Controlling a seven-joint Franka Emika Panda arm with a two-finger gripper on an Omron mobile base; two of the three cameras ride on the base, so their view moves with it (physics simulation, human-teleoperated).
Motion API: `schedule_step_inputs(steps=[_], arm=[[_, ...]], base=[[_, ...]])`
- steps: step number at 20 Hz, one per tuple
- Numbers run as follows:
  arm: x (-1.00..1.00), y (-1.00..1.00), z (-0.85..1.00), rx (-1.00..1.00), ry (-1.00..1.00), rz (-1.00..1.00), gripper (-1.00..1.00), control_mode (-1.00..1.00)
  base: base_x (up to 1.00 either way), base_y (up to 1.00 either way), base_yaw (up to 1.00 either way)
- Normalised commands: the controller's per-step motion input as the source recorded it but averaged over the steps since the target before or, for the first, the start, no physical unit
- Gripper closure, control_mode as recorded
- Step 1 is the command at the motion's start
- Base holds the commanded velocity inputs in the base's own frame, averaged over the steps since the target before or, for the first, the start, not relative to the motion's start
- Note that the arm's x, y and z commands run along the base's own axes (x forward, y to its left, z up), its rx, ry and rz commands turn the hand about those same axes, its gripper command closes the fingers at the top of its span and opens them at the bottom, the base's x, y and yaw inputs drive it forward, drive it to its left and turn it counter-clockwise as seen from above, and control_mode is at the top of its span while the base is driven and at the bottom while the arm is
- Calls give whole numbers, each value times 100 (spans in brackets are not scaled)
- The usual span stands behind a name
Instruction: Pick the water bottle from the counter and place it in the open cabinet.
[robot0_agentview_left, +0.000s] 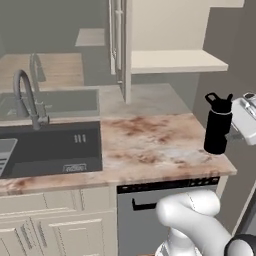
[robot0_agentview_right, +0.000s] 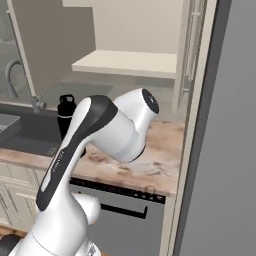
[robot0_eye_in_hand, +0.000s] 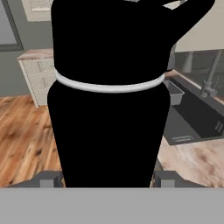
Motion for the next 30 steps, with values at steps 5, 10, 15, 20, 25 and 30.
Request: schedule_step_inputs(steps=[5,10,15,20,25,30], arm=[[0,0,0,0,0,0,100,100],[0,0,0,0,0,0,100,100],[0,0,0,0,0,0,100,100],[0,0,0,0,0,0,100,100],[0,0,0,0,0,0,100,100],[0,0,0,0,0,0,100,100]], base=[[39,27,-13],[29,25,-7],[23,0,0],[49,0,0],[66,0,0],[51,0,0]])
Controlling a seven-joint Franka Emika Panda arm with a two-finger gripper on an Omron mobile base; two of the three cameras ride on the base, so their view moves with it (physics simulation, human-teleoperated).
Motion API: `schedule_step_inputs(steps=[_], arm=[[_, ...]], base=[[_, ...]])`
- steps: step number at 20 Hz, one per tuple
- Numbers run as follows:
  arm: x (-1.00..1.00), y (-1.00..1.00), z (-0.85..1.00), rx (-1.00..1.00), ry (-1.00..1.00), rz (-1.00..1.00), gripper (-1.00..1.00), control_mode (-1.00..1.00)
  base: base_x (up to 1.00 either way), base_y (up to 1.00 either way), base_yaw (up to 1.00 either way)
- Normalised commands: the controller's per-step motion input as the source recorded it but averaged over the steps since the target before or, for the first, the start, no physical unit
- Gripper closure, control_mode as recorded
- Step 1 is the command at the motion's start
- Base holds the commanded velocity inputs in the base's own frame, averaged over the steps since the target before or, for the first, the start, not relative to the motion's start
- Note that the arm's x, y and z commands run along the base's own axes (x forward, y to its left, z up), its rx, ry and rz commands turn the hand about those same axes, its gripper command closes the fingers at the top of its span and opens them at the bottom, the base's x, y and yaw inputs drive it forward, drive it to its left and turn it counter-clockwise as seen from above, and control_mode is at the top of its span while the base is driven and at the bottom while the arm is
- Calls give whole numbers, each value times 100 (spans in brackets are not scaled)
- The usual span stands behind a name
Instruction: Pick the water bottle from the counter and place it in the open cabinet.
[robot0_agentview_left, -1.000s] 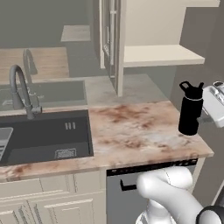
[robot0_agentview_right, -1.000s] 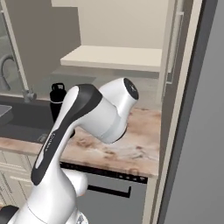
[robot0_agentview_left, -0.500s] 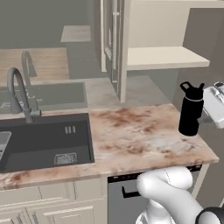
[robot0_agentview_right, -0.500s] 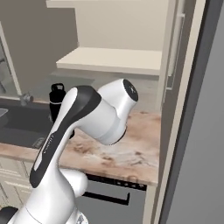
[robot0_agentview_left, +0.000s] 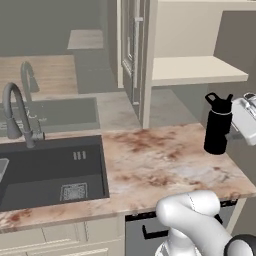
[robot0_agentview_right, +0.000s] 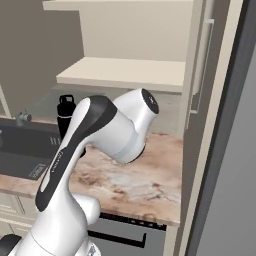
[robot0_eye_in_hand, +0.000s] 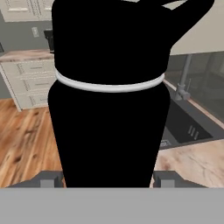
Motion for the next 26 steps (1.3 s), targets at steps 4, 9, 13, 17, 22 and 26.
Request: schedule_step_inputs(steps=[4,9,13,17,22,26], arm=[[0,0,0,0,0,0,100,100],[0,0,0,0,0,0,100,-100],[0,0,0,0,0,0,100,-100],[0,0,5,0,6,-2,100,-100],[2,2,54,0,1,-29,100,-100],[18,10,48,0,0,-48,100,-100]], base=[[37,0,0],[15,0,0],[0,0,0],[0,0,0],[0,0,0],[0,0,0]])
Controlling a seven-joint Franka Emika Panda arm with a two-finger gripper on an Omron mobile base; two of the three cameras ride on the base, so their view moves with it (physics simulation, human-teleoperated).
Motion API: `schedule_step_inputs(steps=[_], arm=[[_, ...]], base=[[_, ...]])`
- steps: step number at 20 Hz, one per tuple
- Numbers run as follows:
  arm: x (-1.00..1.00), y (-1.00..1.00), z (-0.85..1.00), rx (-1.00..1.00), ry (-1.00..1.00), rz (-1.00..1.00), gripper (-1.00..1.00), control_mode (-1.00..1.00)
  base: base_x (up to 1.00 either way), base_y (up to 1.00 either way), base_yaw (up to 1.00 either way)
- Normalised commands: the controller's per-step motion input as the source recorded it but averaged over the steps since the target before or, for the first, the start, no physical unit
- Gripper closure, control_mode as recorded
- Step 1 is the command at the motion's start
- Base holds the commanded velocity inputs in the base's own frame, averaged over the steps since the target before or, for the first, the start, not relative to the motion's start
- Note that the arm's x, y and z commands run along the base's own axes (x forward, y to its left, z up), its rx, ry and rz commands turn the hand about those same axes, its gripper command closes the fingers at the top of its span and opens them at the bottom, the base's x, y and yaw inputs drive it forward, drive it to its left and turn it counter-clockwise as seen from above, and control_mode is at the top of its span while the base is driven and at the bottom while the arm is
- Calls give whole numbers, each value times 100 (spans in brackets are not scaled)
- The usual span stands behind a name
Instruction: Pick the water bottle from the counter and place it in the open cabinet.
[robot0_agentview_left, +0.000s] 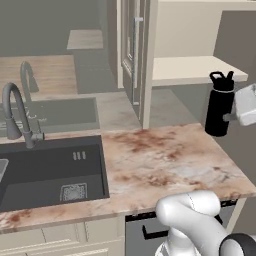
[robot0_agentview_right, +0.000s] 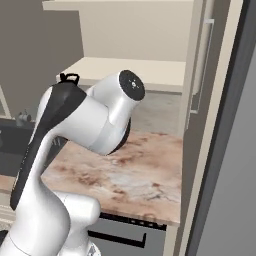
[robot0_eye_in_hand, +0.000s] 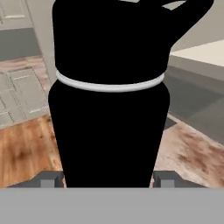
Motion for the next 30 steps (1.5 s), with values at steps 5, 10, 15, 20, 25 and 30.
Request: schedule_step_inputs(steps=[5,10,15,20,25,30], arm=[[34,0,10,0,-3,-45,100,-100],[55,0,1,0,0,-20,100,-100],[36,0,10,0,0,0,100,-100],[2,0,27,0,0,0,100,-100],[13,-2,20,0,2,-5,100,-100],[30,1,0,-1,-2,-1,100,-100]], base=[[0,0,0],[0,0,0],[0,0,0],[0,0,0],[0,0,0],[0,0,0]])
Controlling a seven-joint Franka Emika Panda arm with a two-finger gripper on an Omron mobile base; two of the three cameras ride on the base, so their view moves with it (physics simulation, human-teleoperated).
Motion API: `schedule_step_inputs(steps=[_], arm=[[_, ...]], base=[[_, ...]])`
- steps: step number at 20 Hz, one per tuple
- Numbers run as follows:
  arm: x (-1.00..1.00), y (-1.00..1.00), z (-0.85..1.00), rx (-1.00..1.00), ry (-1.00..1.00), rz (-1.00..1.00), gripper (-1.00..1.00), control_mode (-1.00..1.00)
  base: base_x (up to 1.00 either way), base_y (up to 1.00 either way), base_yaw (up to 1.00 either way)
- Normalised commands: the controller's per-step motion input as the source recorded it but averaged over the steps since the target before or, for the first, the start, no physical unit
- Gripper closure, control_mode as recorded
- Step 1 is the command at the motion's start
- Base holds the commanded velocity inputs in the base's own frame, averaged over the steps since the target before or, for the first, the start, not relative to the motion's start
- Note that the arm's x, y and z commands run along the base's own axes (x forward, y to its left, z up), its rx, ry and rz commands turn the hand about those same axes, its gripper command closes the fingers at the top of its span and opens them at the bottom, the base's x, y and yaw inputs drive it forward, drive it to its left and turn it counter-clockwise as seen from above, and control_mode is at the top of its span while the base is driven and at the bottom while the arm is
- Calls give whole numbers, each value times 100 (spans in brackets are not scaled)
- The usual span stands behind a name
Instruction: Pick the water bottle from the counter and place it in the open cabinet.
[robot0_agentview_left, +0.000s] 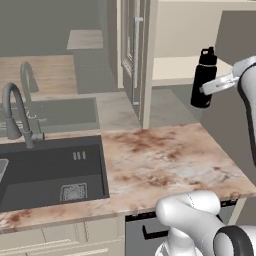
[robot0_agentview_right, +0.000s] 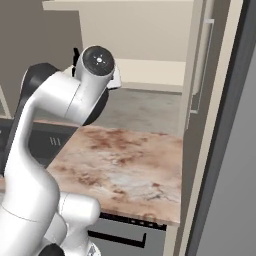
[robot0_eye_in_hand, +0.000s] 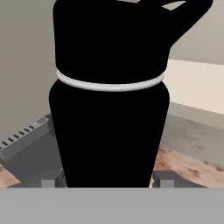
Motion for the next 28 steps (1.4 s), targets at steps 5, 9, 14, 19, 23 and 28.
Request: schedule_step_inputs(steps=[5,9,14,19,23,28], arm=[[28,0,8,-1,0,-1,100,-100],[11,0,18,-1,-5,-6,100,-100],[4,0,14,-3,-7,-8,100,-100],[22,4,6,-5,-3,-6,100,-100],[35,0,20,-2,-4,-1,100,-100],[32,0,25,0,-6,0,100,-100]], base=[[0,0,0],[0,0,0],[0,0,0],[0,0,0],[0,0,0],[0,0,0]])
